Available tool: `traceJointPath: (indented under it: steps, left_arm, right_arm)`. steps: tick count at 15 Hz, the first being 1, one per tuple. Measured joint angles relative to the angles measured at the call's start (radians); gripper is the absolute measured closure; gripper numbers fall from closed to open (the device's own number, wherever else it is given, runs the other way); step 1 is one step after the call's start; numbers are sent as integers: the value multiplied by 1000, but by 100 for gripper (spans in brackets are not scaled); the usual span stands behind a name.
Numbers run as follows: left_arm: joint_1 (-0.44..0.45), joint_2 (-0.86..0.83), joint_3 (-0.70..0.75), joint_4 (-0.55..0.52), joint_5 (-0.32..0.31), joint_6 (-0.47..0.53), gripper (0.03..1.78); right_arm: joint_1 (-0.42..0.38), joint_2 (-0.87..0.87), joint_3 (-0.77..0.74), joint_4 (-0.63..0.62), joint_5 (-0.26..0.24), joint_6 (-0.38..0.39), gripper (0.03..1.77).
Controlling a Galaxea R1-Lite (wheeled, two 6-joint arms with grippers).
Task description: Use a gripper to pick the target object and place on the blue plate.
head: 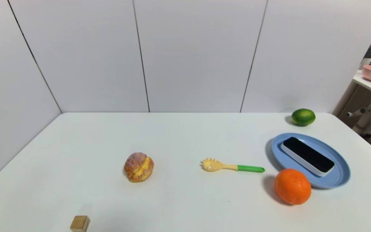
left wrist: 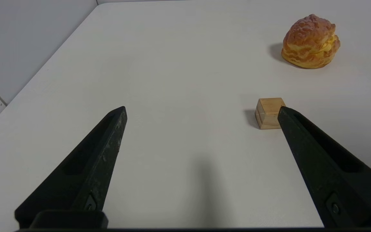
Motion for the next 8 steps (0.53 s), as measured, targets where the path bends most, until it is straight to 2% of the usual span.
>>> traceJointPath:
  steps: [8]
  left_arm:
    - [0, 0, 0, 0, 0, 0, 12]
  right_arm:
    - [0, 0, 0, 0, 0, 14, 11]
